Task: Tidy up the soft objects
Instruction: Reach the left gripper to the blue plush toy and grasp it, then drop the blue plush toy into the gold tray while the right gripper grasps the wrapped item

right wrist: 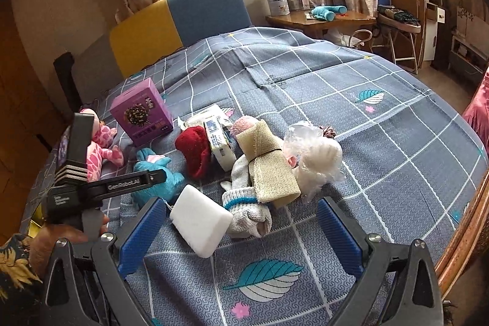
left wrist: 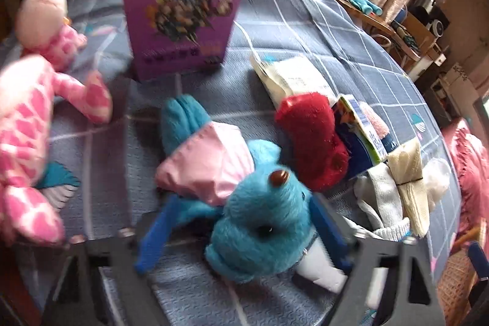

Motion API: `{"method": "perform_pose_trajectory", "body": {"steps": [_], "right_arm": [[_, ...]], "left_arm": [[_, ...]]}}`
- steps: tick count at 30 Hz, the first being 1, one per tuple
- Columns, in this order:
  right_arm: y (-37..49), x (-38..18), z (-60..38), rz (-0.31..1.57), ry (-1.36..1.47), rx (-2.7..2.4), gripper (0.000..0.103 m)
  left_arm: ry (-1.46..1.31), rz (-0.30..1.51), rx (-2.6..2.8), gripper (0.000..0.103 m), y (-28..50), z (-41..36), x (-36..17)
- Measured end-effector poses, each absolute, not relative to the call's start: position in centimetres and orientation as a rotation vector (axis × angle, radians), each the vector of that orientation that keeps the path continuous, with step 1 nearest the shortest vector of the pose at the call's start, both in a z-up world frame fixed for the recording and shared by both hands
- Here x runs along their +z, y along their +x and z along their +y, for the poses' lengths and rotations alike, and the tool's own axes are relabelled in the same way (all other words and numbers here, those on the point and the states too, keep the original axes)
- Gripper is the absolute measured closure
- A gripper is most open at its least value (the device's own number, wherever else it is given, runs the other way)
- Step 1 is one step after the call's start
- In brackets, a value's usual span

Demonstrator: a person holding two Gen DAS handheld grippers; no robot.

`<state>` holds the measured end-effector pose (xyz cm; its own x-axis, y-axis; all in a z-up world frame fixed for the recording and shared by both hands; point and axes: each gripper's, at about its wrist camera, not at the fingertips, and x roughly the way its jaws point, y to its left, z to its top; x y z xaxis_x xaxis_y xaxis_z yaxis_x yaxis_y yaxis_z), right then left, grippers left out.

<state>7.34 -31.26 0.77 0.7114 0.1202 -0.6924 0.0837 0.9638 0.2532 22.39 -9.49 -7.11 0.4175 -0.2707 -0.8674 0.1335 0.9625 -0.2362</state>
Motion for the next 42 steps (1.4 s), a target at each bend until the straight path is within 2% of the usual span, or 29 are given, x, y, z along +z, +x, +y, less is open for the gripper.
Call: {"method": "perform_pose_trajectory", "body": {"steps": [2, 4, 14, 21, 30, 31, 32, 35, 42], "right_arm": [[7.4, 0.7, -31.6, 0.787, 0.297, 0.020, 0.002], [7.4, 0.5, -31.9, 0.797, 0.327, 0.030, 0.004], [7.9, -0.2, -34.2, 0.851, 0.458, 0.004, 0.032], [10.1, -0.4, -37.8, 0.899, 0.545, -0.156, 0.033], [15.7, -4.4, -39.8, 1.024, 0.551, -0.285, 0.034], [16.1, -4.8, -39.7, 1.039, 0.531, -0.284, 0.046], [16.6, -5.3, -39.5, 1.062, 0.500, -0.293, 0.062], [16.7, -5.6, -39.3, 1.075, 0.481, -0.298, 0.068], [16.3, -4.5, -38.9, 1.030, 0.459, -0.276, 0.069]], "left_arm": [[-0.168, 1.102, -0.284, 0.046, 22.2, -9.5, -7.3], [-0.175, 1.086, -0.307, 0.050, 21.8, -9.4, -6.9], [-0.155, 0.947, -0.368, 0.051, 16.3, -5.9, -2.5], [-0.166, 0.867, -0.375, 0.051, 12.0, -3.0, -0.2], [-0.232, 0.793, -0.366, 0.050, 6.8, 1.6, 2.5], [-0.243, 0.779, -0.358, 0.050, 6.3, 2.3, 2.9], [-0.254, 0.766, -0.344, 0.050, 5.6, 3.4, 3.3], [-0.312, 0.742, -0.275, 0.050, 4.0, 6.9, 3.7], [-0.468, 0.723, 0.024, 0.049, 0.8, 18.9, 2.8]]}}
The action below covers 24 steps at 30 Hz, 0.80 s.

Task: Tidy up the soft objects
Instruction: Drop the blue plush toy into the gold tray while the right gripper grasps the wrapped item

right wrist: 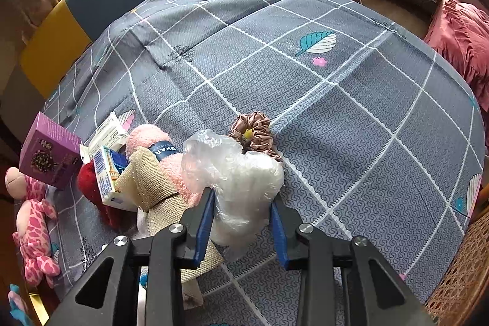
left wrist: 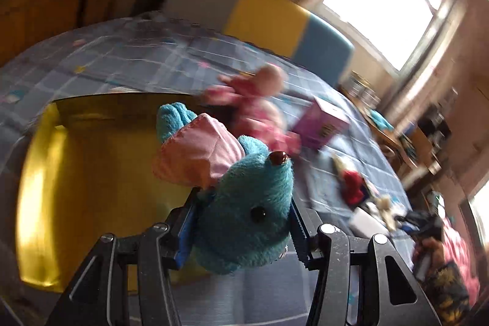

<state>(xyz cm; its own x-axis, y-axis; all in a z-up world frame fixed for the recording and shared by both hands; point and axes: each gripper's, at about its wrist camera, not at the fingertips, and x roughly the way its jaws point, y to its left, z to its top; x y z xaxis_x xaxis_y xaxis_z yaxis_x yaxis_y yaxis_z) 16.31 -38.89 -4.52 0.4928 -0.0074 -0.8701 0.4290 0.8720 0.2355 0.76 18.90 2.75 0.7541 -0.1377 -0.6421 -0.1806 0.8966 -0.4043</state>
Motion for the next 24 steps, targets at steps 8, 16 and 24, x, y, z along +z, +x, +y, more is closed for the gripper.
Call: {"method": "perform_pose_trajectory", "body": {"steps": [8, 16, 24], "right_arm": [[16.1, -3.6, -38.3, 0.980, 0.388, -0.295, 0.069], [16.3, -3.1, -37.7, 0.952, 0.325, -0.296, 0.069], [16.4, -3.2, -37.4, 0.953, 0.310, -0.295, 0.069]], "left_arm": [[-0.507, 0.787, 0.169, 0.048, 3.3, 25.7, -0.4], [-0.447, 0.880, 0.110, 0.046, 11.0, 24.6, -3.0], [-0.421, 0.935, 0.128, 0.035, 15.0, 24.4, -5.2]]}}
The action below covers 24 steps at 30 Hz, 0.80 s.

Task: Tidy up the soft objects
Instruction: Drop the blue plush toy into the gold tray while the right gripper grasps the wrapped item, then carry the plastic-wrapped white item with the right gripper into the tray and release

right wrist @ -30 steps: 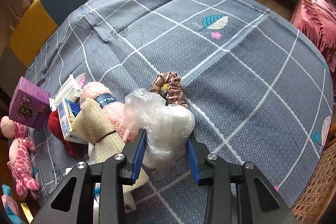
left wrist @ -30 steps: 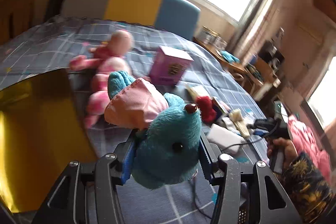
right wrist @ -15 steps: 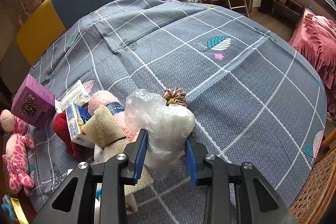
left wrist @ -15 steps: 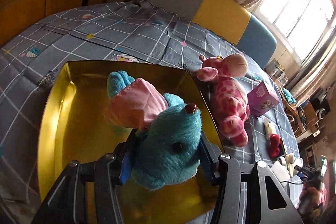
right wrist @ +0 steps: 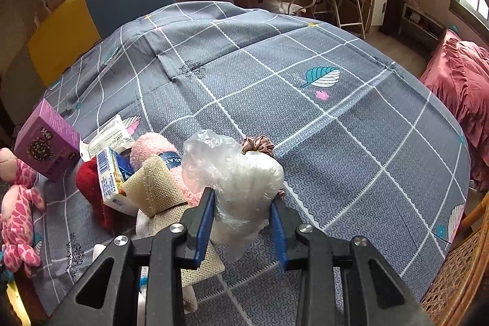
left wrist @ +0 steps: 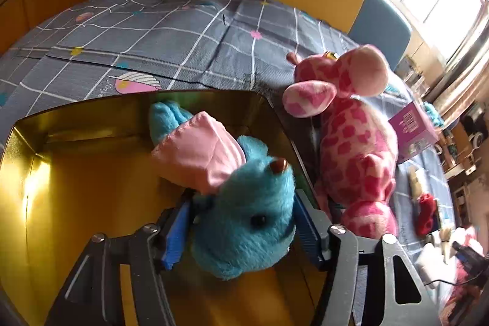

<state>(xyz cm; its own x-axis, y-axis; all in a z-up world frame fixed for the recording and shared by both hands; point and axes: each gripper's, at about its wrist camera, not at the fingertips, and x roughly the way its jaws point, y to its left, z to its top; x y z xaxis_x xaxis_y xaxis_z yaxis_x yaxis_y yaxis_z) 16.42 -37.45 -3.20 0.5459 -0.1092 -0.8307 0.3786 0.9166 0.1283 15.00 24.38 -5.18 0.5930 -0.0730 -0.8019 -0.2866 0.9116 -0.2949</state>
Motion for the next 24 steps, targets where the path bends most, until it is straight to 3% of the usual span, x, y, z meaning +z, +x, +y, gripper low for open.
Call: {"method": "perform_pose_trajectory", "body": {"steps": [4, 12, 24], "right_arm": [[16.4, -3.1, -37.5, 0.949, 0.303, -0.301, 0.070], [15.7, -1.8, -37.6, 0.876, 0.296, -0.320, 0.070], [14.9, 0.8, -34.4, 0.756, 0.189, -0.198, 0.070]], "left_arm": [[-0.424, 0.925, 0.157, 0.024, 14.0, 24.4, -5.0], [-0.393, 0.819, 0.251, 0.020, 7.2, 23.6, -2.4], [-0.369, 0.843, 0.277, 0.019, -0.7, 20.6, -2.6]]}}
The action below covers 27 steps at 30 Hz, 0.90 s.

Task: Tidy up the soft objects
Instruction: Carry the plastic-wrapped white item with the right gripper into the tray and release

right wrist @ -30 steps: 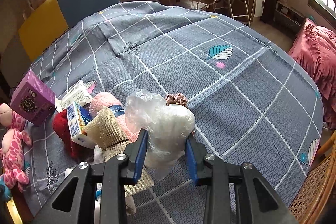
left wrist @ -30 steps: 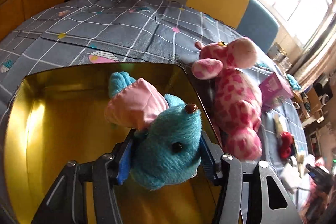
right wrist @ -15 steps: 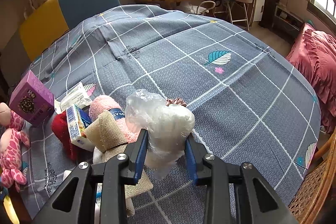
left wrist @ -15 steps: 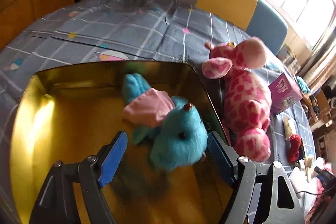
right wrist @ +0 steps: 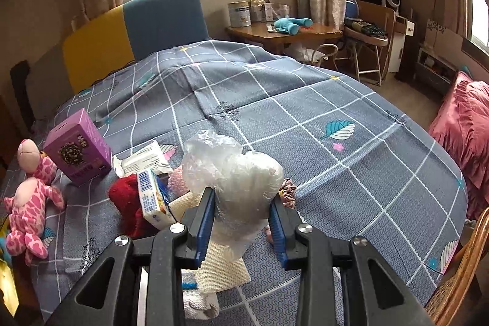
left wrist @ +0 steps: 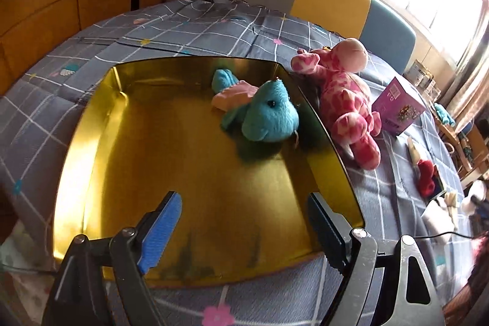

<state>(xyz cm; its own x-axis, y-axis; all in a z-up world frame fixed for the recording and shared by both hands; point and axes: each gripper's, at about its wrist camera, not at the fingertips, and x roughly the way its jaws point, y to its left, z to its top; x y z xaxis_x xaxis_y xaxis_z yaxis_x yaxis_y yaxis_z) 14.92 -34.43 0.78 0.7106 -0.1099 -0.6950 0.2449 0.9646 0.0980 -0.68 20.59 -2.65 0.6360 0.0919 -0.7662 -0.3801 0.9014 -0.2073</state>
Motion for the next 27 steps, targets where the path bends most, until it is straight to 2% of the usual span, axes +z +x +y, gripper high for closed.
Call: {"method": "perform_pose_trajectory", "body": {"steps": [7, 13, 22, 27], "right_arm": [[13.2, 3.1, -30.7, 0.722, 0.144, -0.077, 0.070], [11.8, 5.2, -22.0, 0.739, 0.071, 0.229, 0.070], [9.3, 3.1, -4.2, 0.876, -0.072, 0.725, 0.070], [7.9, 1.7, 2.4, 0.912, -0.168, 0.840, 0.070]], "left_arm": [[-0.357, 0.823, 0.288, 0.019, -2.3, 20.4, -2.0], [-0.367, 0.813, 0.287, 0.019, -3.0, 20.5, -1.5], [-0.377, 0.806, 0.304, 0.019, -4.2, 21.3, -1.3], [-0.389, 0.801, 0.314, 0.019, -4.7, 21.9, -1.3]]}}
